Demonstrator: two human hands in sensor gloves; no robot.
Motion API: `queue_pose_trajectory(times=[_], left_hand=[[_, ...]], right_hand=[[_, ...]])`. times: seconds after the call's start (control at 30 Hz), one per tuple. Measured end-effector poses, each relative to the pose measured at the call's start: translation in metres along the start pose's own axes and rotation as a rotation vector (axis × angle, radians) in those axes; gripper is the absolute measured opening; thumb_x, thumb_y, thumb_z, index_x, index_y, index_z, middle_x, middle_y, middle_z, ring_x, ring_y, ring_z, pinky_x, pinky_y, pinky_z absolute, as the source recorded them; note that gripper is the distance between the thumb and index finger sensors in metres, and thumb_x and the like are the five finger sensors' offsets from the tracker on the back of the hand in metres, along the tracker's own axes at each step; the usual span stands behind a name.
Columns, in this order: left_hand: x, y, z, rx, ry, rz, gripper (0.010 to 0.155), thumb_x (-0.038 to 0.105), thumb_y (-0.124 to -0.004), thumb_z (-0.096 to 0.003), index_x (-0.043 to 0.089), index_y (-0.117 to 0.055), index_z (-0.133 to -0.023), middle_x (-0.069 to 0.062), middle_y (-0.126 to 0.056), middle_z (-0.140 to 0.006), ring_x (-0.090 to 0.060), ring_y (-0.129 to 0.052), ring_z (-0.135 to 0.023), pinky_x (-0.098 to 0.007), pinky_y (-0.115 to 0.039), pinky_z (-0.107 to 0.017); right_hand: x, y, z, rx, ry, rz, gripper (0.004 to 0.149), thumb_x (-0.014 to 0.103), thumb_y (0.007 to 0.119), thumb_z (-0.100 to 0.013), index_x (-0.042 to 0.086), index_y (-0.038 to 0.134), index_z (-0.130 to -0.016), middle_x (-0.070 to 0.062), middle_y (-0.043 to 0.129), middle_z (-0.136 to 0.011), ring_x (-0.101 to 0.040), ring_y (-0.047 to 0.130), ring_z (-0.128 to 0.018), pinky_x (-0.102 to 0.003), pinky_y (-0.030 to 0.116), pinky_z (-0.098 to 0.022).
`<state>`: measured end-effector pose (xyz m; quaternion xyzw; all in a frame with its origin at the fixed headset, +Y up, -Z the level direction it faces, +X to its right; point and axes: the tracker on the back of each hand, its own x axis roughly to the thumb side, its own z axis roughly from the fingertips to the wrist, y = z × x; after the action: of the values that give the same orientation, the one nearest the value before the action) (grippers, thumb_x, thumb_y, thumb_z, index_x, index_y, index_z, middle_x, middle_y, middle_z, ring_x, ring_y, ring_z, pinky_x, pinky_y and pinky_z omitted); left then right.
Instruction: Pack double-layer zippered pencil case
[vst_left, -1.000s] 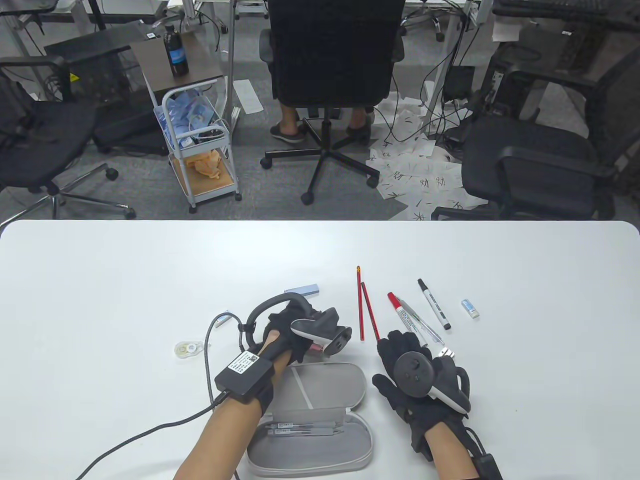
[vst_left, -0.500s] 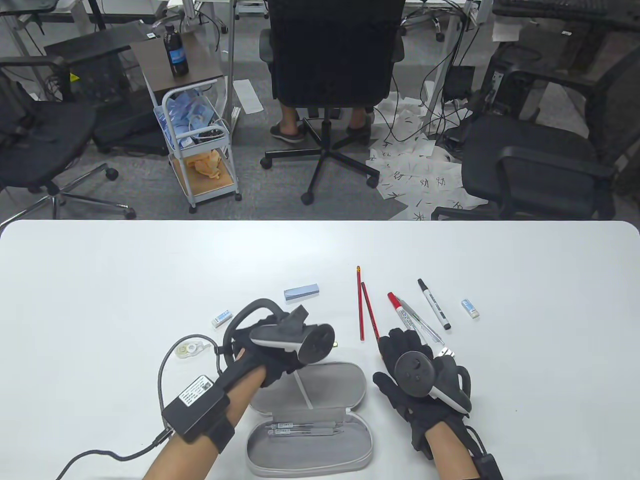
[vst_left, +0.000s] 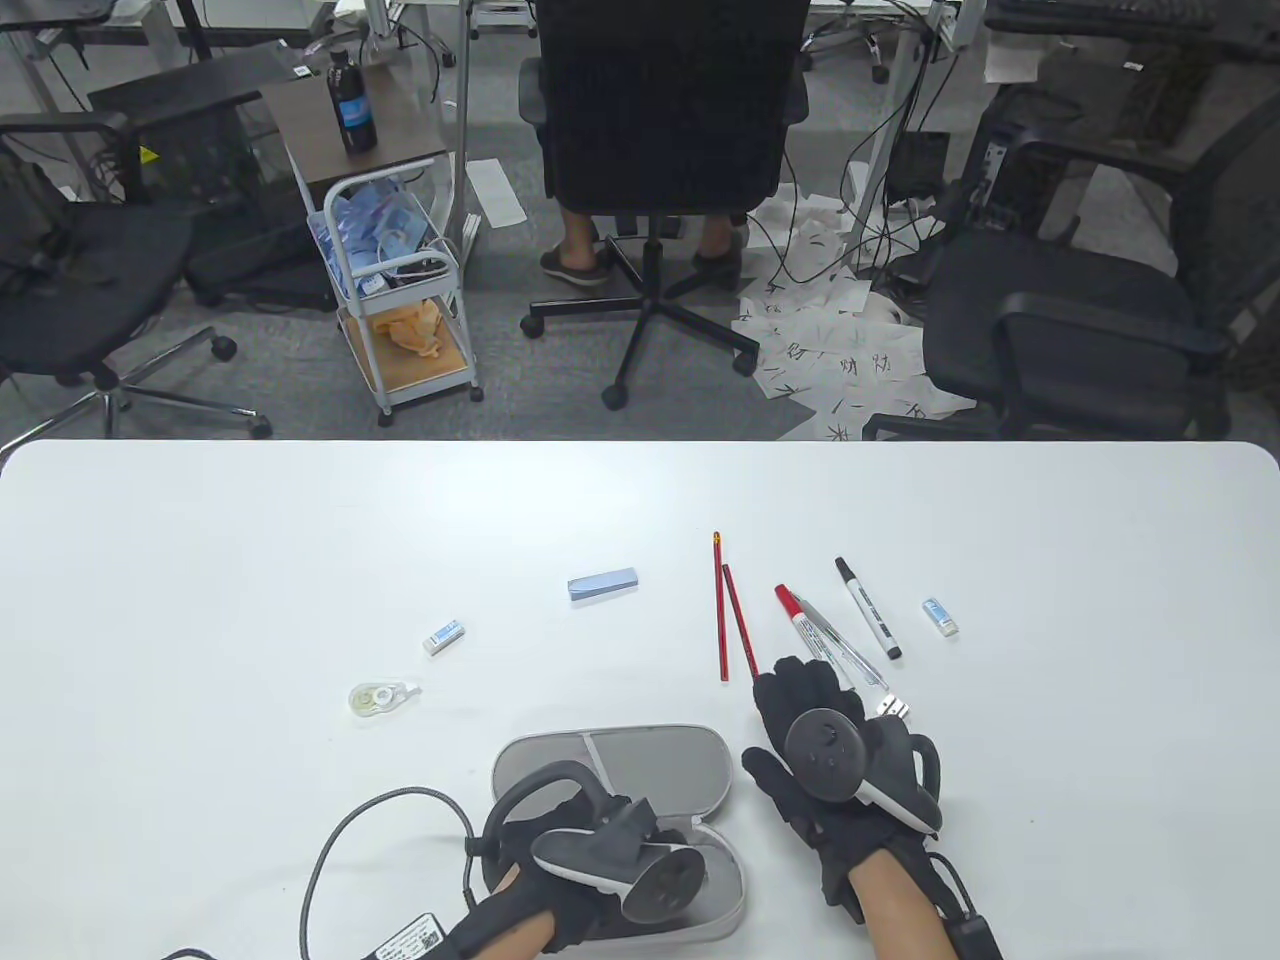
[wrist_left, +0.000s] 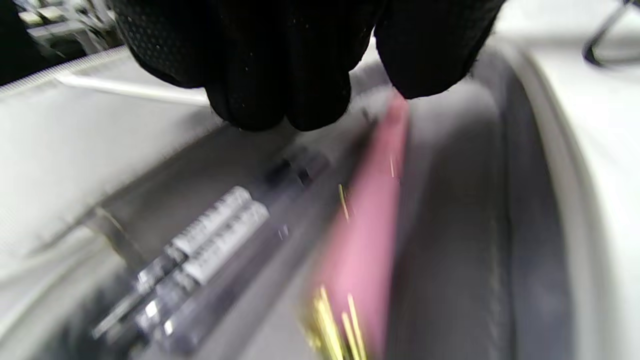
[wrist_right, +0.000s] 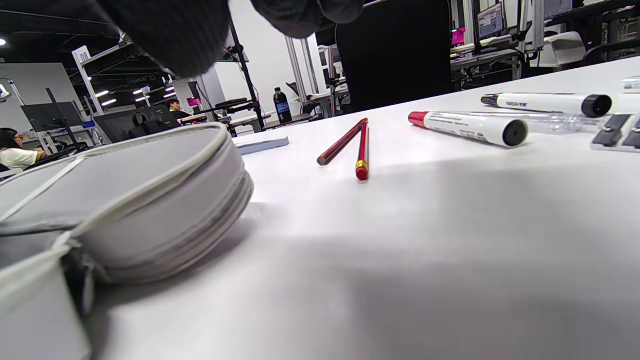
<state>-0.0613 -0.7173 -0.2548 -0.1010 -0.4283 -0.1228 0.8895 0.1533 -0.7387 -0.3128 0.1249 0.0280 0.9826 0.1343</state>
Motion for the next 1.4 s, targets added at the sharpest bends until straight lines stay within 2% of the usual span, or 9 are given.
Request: queue_pose_trajectory(times=[0.1,0.2,0.33,0.57,0.67,1.0,1.2,1.3,1.4], left_hand=[[-0.025,0.009,0.020,0.147,0.138,0.086,0.064,0.044,-0.085,-0.0535,0.026,-0.060,-0.110,-0.009,-0.069,-0.113,-0.039,-0.080,-0.095,-0.062,-0.067,-0.071],[-0.050,0.011,0.045,0.231,0.294,0.163,0.070,0.043,-0.085,-0.0542,0.023,-0.054,-0.114,-0.013,-0.057,-0.118,-0.047,-0.067,-0.101,-0.069,-0.055,-0.073],[-0.078,0.001,0.076,0.310,0.449,0.104,0.071,0.041,-0.086,-0.0536,0.021,-0.055,-0.114,-0.015,-0.055,-0.120,-0.049,-0.061,-0.105,-0.070,-0.051,-0.073],[-0.110,-0.045,0.102,0.277,0.716,0.179,0.080,0.048,-0.085,-0.0525,0.012,-0.052,-0.116,-0.021,-0.056,-0.119,-0.053,-0.053,-0.107,-0.069,-0.042,-0.073],[-0.117,-0.054,0.102,0.201,0.746,0.241,0.084,0.052,-0.083,-0.0530,0.011,-0.048,-0.117,-0.021,-0.054,-0.120,-0.053,-0.049,-0.108,-0.069,-0.039,-0.073],[-0.123,-0.060,0.101,0.180,0.751,0.250,0.084,0.052,-0.082,-0.0535,0.011,-0.048,-0.118,-0.021,-0.053,-0.120,-0.052,-0.041,-0.108,-0.065,-0.032,-0.073],[-0.124,-0.062,0.099,0.187,0.745,0.270,0.082,0.052,-0.083,-0.0536,0.011,-0.050,-0.117,-0.020,-0.055,-0.120,-0.052,-0.041,-0.108,-0.064,-0.032,-0.073],[-0.125,-0.063,0.099,0.182,0.747,0.283,0.082,0.052,-0.083,-0.0538,0.010,-0.050,-0.117,-0.020,-0.055,-0.120,-0.052,-0.040,-0.109,-0.064,-0.031,-0.073],[-0.127,-0.064,0.100,0.187,0.750,0.300,0.082,0.051,-0.083,-0.0540,0.010,-0.050,-0.117,-0.020,-0.054,-0.120,-0.052,-0.039,-0.108,-0.064,-0.031,-0.073]], right_hand=[[0.000,0.001,-0.001,0.006,-0.001,0.001,0.072,0.049,0.065,-0.051,0.017,0.037,-0.109,-0.013,0.024,-0.117,-0.037,0.019,-0.101,-0.055,0.028,-0.070],[0.001,0.002,-0.001,0.011,0.002,0.005,0.072,0.049,0.065,-0.051,0.017,0.037,-0.109,-0.013,0.024,-0.117,-0.037,0.019,-0.101,-0.055,0.028,-0.070],[0.002,0.003,-0.001,0.010,0.007,0.015,0.072,0.049,0.065,-0.051,0.016,0.037,-0.109,-0.013,0.024,-0.117,-0.038,0.019,-0.101,-0.055,0.028,-0.070],[0.000,0.008,-0.002,0.017,0.045,0.030,0.072,0.049,0.065,-0.051,0.015,0.036,-0.109,-0.014,0.025,-0.116,-0.038,0.020,-0.101,-0.055,0.029,-0.070],[-0.001,0.009,-0.001,0.011,0.064,0.038,0.072,0.049,0.065,-0.051,0.015,0.036,-0.109,-0.014,0.025,-0.116,-0.038,0.021,-0.101,-0.055,0.030,-0.070],[-0.005,-0.009,-0.025,-0.059,0.160,0.048,0.070,0.047,0.067,-0.051,0.017,0.040,-0.108,-0.013,0.030,-0.116,-0.037,0.029,-0.102,-0.053,0.037,-0.072],[-0.003,-0.023,-0.070,-0.080,0.231,-0.031,0.062,0.041,0.075,-0.050,0.018,0.055,-0.104,-0.011,0.047,-0.114,-0.035,0.052,-0.100,-0.049,0.053,-0.071],[0.007,-0.023,-0.101,0.000,0.322,0.041,0.059,0.037,0.079,-0.049,0.021,0.060,-0.102,-0.009,0.054,-0.113,-0.031,0.064,-0.099,-0.046,0.063,-0.070],[0.019,-0.020,-0.128,0.027,0.360,0.136,0.052,0.037,0.082,-0.047,0.025,0.072,-0.096,-0.006,0.072,-0.107,-0.029,0.081,-0.088,-0.040,0.077,-0.061]])
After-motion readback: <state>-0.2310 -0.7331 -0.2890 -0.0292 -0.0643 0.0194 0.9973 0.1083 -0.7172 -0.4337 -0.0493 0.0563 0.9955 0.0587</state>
